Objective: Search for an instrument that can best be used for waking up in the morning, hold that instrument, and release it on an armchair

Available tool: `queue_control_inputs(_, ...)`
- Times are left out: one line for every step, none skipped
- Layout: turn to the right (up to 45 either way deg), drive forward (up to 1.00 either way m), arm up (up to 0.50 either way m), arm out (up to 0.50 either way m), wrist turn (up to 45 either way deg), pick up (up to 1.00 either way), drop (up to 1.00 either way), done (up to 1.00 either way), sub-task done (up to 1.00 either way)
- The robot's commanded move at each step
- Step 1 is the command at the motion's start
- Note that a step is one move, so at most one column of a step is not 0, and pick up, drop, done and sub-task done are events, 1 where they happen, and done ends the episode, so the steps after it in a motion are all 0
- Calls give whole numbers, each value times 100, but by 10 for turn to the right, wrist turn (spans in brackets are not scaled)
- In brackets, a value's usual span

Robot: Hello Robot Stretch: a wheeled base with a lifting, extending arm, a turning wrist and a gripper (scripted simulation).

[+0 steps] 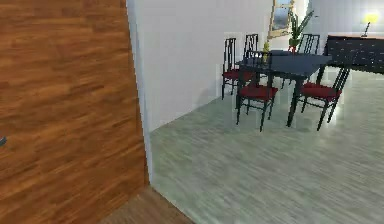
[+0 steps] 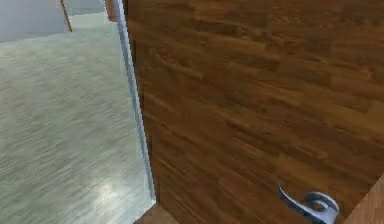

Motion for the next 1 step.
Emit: queue_control_inputs(390, 0, 0, 0, 0, 0, 0, 0, 0)
